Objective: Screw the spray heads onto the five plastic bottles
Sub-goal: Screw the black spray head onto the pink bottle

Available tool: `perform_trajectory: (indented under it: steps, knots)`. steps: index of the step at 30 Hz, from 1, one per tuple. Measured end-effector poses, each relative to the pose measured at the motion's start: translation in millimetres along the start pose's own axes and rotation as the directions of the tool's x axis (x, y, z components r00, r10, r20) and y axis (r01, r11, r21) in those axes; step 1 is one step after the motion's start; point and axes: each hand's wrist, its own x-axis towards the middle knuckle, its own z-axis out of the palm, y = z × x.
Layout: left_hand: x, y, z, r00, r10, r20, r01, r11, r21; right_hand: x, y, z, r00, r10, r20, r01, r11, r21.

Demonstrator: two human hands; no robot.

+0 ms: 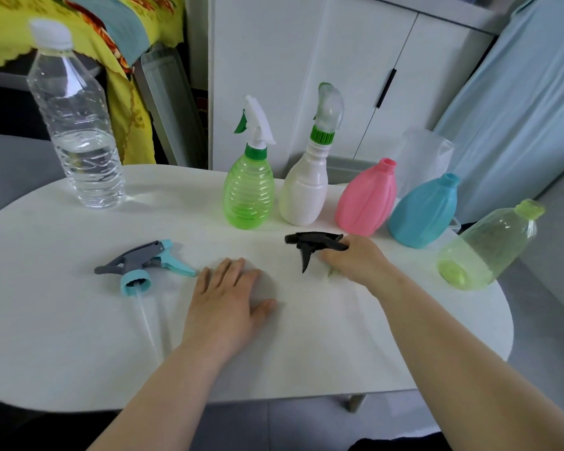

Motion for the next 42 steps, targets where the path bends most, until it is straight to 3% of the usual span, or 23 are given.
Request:
perform_trajectory:
  steps: [2, 4, 6, 10, 17, 24, 31, 34, 39, 42]
  knots:
    - [-0.1, -0.5, 0.2, 1.000, 0.008, -0.011, -0.008, 1.000, 0.006, -5.6, 3.9, -4.0, 0.997, 0.008, 0.077, -0.036, 0.928, 0.370]
    - [-0.4, -1.1, 0.3, 1.000, 0.011, -0.028, -0.011, 1.000, -0.003, -10.6, 12.2, -9.0, 0.990, -0.011, 0.140, -0.091, 0.708, 0.701]
    - [-1.2, -1.2, -0.3, 0.999, 0.005, -0.037, -0.005, 1.000, -0.015, -13.6, 22.7, -15.8, 0.991, -0.002, 0.136, -0.117, 0.495, 0.861]
    - [-3.5, 0.3, -2.6, 0.998, -0.002, -0.064, 0.000, 1.000, -0.027, -18.5, 50.9, -29.2, 0.998, 0.018, 0.058, -0.060, 0.213, 0.975]
    - [-1.7, 11.4, -8.8, 1.000, -0.026, -0.015, 0.025, 0.999, -0.041, -17.3, 94.3, -51.3, 0.999, 0.013, -0.038, 0.039, -0.020, 0.999]
    - [33.9, 73.8, -18.0, 0.996, 0.075, -0.058, -0.086, 0.967, -0.238, -13.4, 104.8, -64.5, 0.998, 0.024, -0.055, 0.057, -0.103, 0.993]
    - [68.9, 108.7, -7.1, 0.996, 0.080, -0.041, -0.089, 0.952, -0.293, -13.1, 114.7, -63.2, 0.995, -0.031, -0.097, 0.092, -0.136, 0.987]
    - [70.3, 106.5, -2.9, 0.998, 0.057, -0.031, -0.064, 0.948, -0.313, -14.3, 114.9, -60.5, 0.991, -0.032, -0.127, 0.124, -0.088, 0.988]
    - [83.2, 107.4, -2.8, 0.998, 0.048, -0.033, -0.057, 0.924, -0.377, -17.3, 109.8, -56.4, 0.977, 0.074, -0.199, 0.185, 0.155, 0.970]
    - [97.1, 121.3, -2.5, 0.996, 0.054, -0.073, -0.081, 0.897, -0.435, -17.7, 110.6, -59.4, 0.976, 0.092, -0.198, 0.185, 0.130, 0.974]
